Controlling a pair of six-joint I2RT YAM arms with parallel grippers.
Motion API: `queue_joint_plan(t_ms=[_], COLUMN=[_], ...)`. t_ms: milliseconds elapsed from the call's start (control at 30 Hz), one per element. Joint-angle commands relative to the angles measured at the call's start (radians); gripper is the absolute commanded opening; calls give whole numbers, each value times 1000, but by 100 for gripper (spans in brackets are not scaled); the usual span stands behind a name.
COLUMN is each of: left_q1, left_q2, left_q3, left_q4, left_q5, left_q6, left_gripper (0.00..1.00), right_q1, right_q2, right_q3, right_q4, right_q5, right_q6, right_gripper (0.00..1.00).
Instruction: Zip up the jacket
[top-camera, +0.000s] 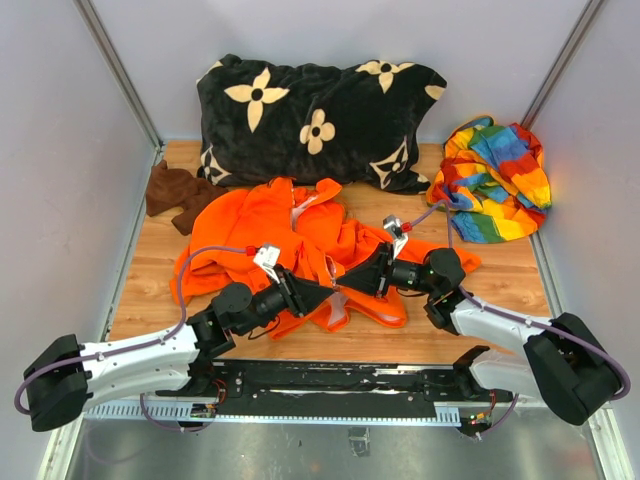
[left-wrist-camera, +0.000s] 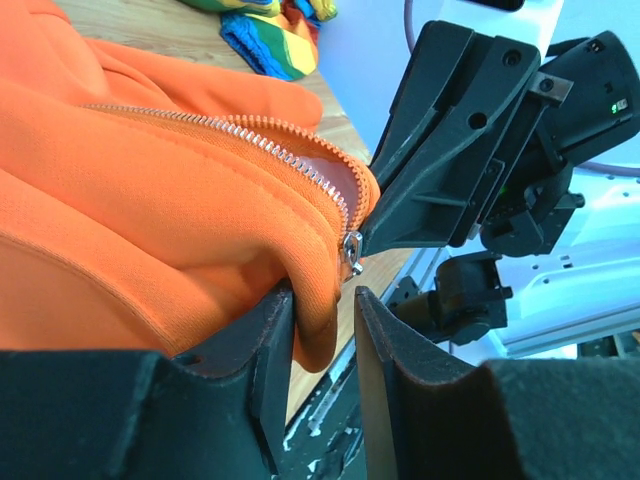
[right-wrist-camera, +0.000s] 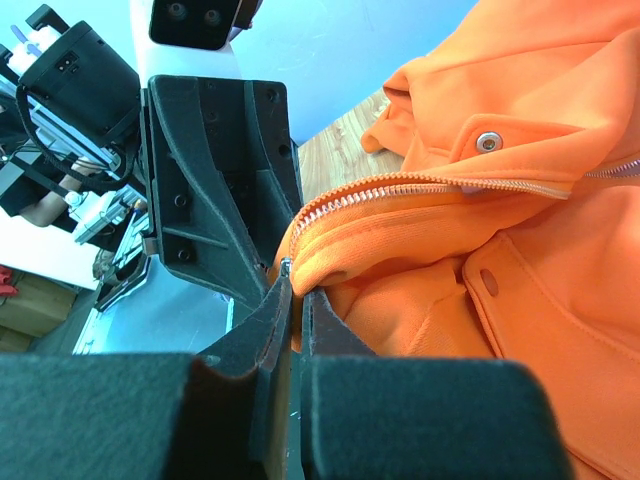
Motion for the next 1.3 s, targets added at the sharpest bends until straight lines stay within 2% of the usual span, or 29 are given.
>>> queue_joint_plan(t_ms=[0, 333, 433, 633, 833, 1000, 1133, 1267], left_q1=[17, 55, 62, 67, 67, 69, 72, 70], left_q2=[-3, -31, -17, -6, 8, 29, 53, 113], left_q3=[25, -5, -5, -11, -15, -18, -5, 2], left_q4=[63, 95, 105, 79, 5, -25, -36, -11], left_q5=[35, 53, 62, 76, 94, 80, 57, 71], left_q6=[-55, -101, -104, -118, -138, -198, -244, -305], left_gripper=[35, 36, 28, 1, 0, 0, 0, 0], right_q1=[-17, -15, -12, -11, -12, -12, -13, -11], right_q2=[-7, 25, 30, 27, 15, 13, -18, -121], right_q3=[-11, -8, -5, -5, 13, 39, 41, 52], right_q4=[82, 134, 139, 148, 127, 17, -108, -326], right_q5=[-9, -20, -21, -3, 41, 64, 76, 119], right_q6=[6, 32, 35, 47, 35, -40, -117, -227], right_gripper=[1, 1, 1, 1, 1, 1, 14, 30])
